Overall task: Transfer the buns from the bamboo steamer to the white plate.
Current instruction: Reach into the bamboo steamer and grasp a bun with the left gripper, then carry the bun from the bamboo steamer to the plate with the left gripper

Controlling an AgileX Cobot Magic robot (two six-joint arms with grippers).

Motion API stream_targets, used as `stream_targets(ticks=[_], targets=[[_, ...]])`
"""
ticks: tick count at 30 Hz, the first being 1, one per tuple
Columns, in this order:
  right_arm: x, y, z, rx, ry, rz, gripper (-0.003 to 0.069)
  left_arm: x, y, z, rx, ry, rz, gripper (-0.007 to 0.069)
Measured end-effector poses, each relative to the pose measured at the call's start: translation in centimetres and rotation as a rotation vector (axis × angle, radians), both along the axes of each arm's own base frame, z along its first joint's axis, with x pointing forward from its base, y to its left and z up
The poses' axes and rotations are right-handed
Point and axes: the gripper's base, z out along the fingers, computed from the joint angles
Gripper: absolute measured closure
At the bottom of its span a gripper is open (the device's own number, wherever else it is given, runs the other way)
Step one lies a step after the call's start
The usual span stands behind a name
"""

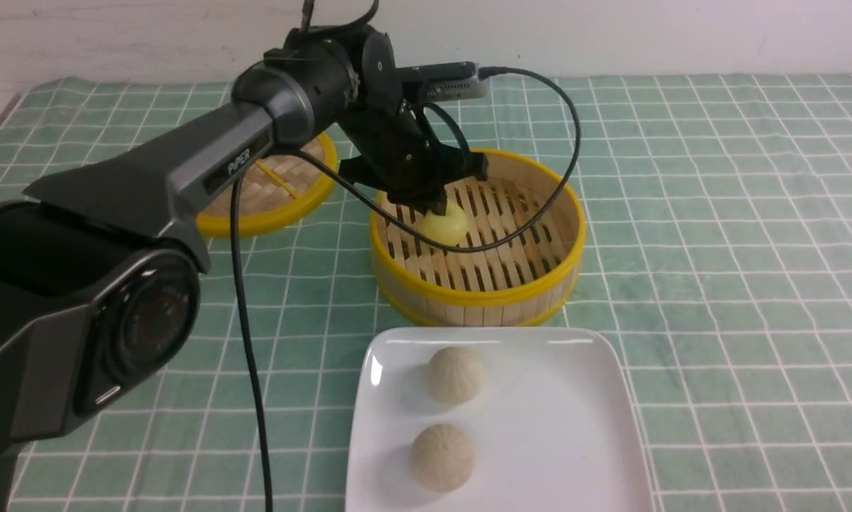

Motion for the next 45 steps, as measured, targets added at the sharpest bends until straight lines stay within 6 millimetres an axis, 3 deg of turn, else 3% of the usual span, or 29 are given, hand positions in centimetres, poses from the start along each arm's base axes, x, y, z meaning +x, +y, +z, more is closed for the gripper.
stream_targets(ticks=[2, 6, 12, 16, 19, 21, 22, 23, 27, 30, 32, 41, 45], targets=[[0.0, 0.0, 0.0, 0.000, 0.000, 0.000, 0.0419, -0.6, 0.1, 1.4, -0.016, 0.007, -0.005, 0.0601], [0.0, 0.0, 0.0, 0.000, 0.000, 0.000, 0.0419, -2.4, 0.7, 6.3, -0.036, -0.026, -0.046, 0.0601], [0.0, 0.0, 0.0, 0.000, 0.000, 0.000, 0.0419, -7.4, 2.9, 14.5, 0.003, -0.074, -0.176, 0.0601], [0.0, 0.0, 0.0, 0.000, 0.000, 0.000, 0.0419, -10.3, 4.1, 17.8, -0.024, -0.119, -0.186, 0.0601], [0.0, 0.0, 0.0, 0.000, 0.000, 0.000, 0.0419, -11.6, 4.3, 17.3, -0.035, -0.073, -0.198, 0.0601], [0.0, 0.0, 0.0, 0.000, 0.000, 0.000, 0.0419, -12.9, 4.1, 15.0, -0.004, 0.014, -0.219, 0.0601], [0.0, 0.0, 0.0, 0.000, 0.000, 0.000, 0.0419, -13.1, 3.9, 14.7, -0.001, 0.023, -0.224, 0.0601], [0.0, 0.0, 0.0, 0.000, 0.000, 0.000, 0.0419, -14.1, 3.2, 12.2, 0.034, 0.107, -0.252, 0.0601], [0.0, 0.0, 0.0, 0.000, 0.000, 0.000, 0.0419, -16.4, 0.9, 5.1, 0.120, 0.247, -0.315, 0.0601], [0.0, 0.0, 0.0, 0.000, 0.000, 0.000, 0.0419, -17.4, -0.3, 2.6, 0.138, 0.249, -0.337, 0.0601], [0.0, 0.0, 0.0, 0.000, 0.000, 0.000, 0.0419, -17.9, -0.9, 1.8, 0.140, 0.240, -0.346, 0.0601], [0.0, 0.0, 0.0, 0.000, 0.000, 0.000, 0.0419, -18.6, -3.3, 2.0, 0.019, 0.177, -0.337, 0.0596], [0.0, 0.0, 0.0, 0.000, 0.000, 0.000, 0.0419, -18.4, -4.0, 0.9, 0.025, 0.180, -0.339, 0.0584]])
